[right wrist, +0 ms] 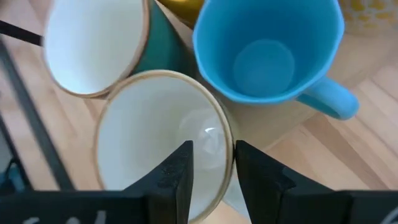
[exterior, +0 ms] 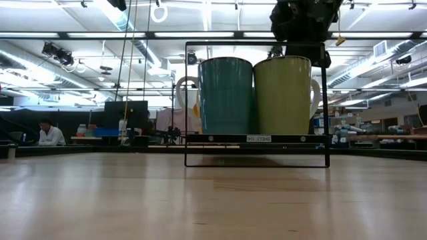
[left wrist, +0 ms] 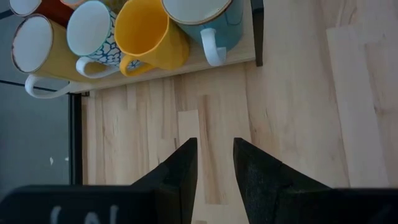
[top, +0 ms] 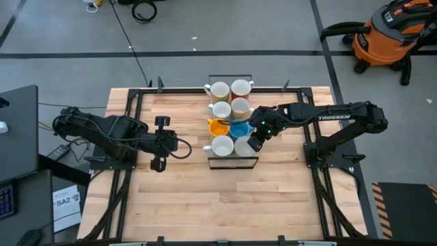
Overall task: Place coffee mugs
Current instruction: Put the green mug on the shelf, then return to Home Position
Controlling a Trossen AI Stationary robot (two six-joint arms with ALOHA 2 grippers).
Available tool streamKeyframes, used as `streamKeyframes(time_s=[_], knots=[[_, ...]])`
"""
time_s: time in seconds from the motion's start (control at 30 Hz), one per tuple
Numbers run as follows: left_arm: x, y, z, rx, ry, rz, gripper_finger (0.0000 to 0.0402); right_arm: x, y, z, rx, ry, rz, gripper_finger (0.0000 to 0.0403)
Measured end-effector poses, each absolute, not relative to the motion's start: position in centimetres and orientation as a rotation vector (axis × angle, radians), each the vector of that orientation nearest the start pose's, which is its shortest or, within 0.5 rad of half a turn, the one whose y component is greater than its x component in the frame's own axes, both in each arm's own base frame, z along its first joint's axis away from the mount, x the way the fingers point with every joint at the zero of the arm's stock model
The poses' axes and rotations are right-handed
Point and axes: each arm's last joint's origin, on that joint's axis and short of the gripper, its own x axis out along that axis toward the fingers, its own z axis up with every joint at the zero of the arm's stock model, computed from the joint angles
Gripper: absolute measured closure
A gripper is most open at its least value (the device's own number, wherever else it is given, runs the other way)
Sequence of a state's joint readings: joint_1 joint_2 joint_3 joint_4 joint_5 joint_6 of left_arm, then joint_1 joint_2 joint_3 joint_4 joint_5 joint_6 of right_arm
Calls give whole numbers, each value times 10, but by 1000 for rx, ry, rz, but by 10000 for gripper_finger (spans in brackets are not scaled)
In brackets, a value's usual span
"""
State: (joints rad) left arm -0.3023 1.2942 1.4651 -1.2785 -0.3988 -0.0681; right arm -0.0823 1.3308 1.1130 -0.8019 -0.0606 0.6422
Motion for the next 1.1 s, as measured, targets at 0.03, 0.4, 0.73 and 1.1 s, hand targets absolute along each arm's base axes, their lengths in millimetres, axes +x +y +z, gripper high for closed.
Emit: streamKeyframes(time_s=[0.03,0.4,0.73,1.1], knots=[[215,-55,374,317,1030,122,292,258,-20,286,657,968,-334,279],[218,-56,376,302,990,121,292,201,-22,343,589,698,-234,279],[219,-56,376,302,989,121,292,131,-12,375,420,534,-163,279],[219,-56,376,302,990,121,292,95,-12,355,298,449,-274,278]])
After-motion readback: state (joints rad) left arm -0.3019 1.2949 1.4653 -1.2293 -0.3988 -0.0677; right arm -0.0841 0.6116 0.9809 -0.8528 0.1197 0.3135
